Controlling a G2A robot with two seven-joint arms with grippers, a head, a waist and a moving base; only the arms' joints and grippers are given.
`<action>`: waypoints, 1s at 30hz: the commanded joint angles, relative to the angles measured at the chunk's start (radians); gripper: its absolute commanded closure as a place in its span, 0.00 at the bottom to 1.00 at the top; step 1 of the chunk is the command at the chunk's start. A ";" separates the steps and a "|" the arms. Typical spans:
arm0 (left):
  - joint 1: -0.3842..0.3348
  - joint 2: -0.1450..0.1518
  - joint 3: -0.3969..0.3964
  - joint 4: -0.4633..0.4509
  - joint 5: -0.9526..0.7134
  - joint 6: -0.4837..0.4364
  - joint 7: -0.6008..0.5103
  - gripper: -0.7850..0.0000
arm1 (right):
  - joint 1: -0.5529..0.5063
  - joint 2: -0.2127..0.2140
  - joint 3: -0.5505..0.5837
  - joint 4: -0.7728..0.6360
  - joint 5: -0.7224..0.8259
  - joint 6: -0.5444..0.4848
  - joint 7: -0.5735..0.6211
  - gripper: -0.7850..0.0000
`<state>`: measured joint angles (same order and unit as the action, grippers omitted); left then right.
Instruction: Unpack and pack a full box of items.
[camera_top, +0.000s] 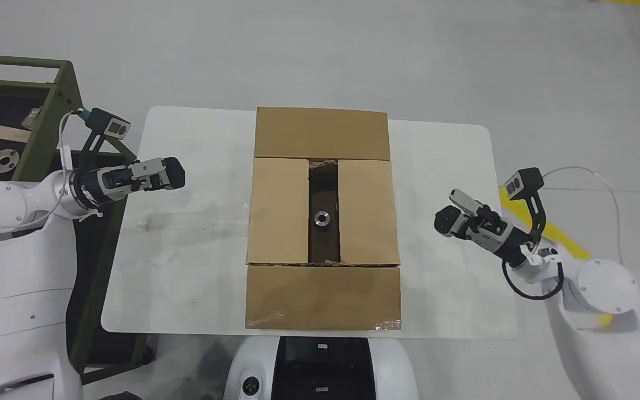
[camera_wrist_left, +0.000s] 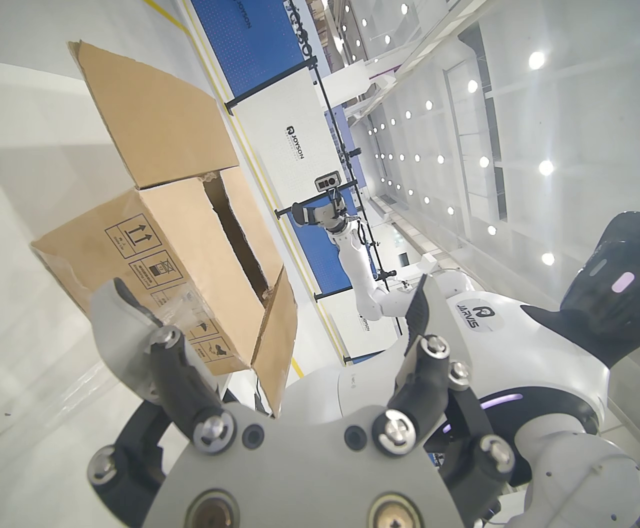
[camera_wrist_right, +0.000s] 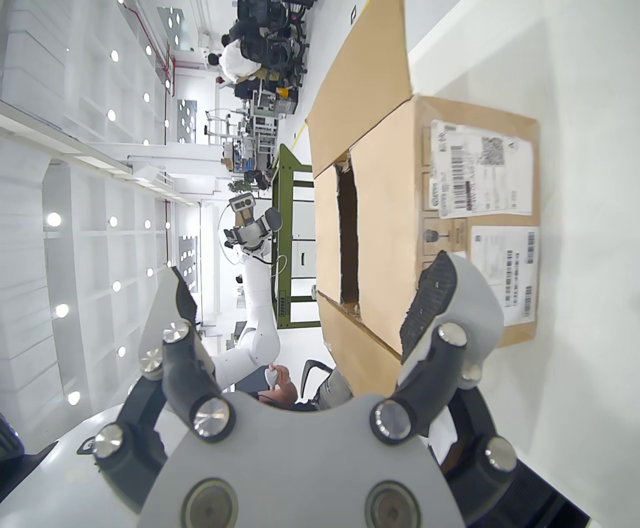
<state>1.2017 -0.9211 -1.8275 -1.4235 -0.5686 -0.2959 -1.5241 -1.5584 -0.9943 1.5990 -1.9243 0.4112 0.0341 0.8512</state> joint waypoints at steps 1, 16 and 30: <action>0.000 0.000 0.000 0.000 0.000 0.000 0.000 0.00 | 0.010 0.000 -0.027 -0.035 -0.019 0.031 0.002 0.00; 0.000 0.000 0.000 0.000 0.000 0.000 0.000 0.00 | 0.193 -0.031 -0.388 -0.067 -0.084 0.165 0.004 0.00; 0.000 0.000 0.000 0.000 0.000 0.000 0.000 0.00 | 0.389 -0.088 -0.639 0.052 -0.135 0.174 -0.095 0.00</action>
<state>1.2017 -0.9211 -1.8275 -1.4235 -0.5686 -0.2959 -1.5241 -1.1795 -1.0781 0.9746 -1.8799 0.2774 0.2098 0.7608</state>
